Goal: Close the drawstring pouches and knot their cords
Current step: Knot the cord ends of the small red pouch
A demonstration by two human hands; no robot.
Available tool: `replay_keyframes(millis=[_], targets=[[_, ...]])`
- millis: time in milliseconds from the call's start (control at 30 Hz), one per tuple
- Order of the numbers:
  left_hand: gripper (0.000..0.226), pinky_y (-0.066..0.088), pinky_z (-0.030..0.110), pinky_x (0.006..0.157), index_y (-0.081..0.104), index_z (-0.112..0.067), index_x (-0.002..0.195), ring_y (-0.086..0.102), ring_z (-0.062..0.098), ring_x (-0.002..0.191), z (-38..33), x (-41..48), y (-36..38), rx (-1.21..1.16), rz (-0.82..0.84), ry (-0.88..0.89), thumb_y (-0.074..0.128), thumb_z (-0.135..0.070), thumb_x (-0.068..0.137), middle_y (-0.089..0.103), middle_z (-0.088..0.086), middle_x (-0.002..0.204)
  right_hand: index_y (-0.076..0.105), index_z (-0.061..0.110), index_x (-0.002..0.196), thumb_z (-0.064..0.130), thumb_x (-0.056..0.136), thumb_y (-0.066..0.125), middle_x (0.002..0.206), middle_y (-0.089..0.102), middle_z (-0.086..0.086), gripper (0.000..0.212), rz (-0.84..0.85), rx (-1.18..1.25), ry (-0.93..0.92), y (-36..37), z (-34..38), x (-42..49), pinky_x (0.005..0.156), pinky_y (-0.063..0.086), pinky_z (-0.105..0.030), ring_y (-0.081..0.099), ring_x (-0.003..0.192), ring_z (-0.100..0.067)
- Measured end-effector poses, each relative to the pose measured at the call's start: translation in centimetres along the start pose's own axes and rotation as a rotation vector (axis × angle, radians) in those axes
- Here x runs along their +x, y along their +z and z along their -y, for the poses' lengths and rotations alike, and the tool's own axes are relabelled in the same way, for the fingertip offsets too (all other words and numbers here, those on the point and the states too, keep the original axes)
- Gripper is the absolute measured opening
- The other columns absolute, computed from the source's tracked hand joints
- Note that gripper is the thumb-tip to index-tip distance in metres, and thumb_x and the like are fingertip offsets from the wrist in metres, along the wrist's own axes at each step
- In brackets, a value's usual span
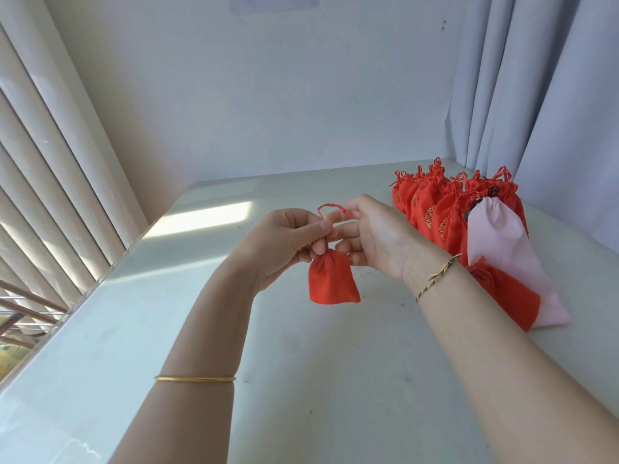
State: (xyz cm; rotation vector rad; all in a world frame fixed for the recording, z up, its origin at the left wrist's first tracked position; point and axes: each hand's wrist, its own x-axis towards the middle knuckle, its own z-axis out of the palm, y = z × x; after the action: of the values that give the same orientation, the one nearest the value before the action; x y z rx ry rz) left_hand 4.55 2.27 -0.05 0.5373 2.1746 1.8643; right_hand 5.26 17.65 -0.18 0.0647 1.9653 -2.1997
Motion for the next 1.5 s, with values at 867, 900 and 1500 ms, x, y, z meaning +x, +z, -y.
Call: replay_keyframes(millis=[867,900,1500], targets=[[0.013,0.052,0.02,0.07,0.063,-0.007,0.083,0.064,0.013,0.069,-0.1,-0.1,-1.4,-0.102,-0.134,0.008,0.067,0.004,0.078,0.068,0.007,0.079,0.063,0.015,0.091,0.007,0.085,0.055,0.077,0.066,-0.002,0.013,-0.047,-0.518,-0.296,-0.2,0.8,-1.4,0.061,0.042,-0.023,0.053,0.062,-0.011],[0.014,0.051,0.02,0.069,0.063,-0.007,0.084,0.064,0.012,0.069,-0.2,-0.2,-1.4,-0.097,-0.12,0.009,0.067,0.004,0.078,0.069,0.007,0.079,0.066,0.018,0.093,0.009,0.085,0.055,0.084,0.067,0.0,0.016,-0.06,-0.551,-0.333,-0.2,0.8,-1.3,0.06,0.041,-0.02,0.053,0.065,-0.008],[0.013,0.056,0.022,0.064,0.066,-0.004,0.083,0.067,0.015,0.063,-1.4,-0.9,-0.3,0.016,-0.188,0.046,0.072,0.003,0.075,0.07,0.012,0.076,0.056,0.012,0.065,0.002,0.079,0.061,0.054,0.055,0.001,0.018,-0.055,-0.349,-0.237,-0.1,0.2,-0.7,0.046,0.039,-0.02,0.048,0.046,-0.009]])
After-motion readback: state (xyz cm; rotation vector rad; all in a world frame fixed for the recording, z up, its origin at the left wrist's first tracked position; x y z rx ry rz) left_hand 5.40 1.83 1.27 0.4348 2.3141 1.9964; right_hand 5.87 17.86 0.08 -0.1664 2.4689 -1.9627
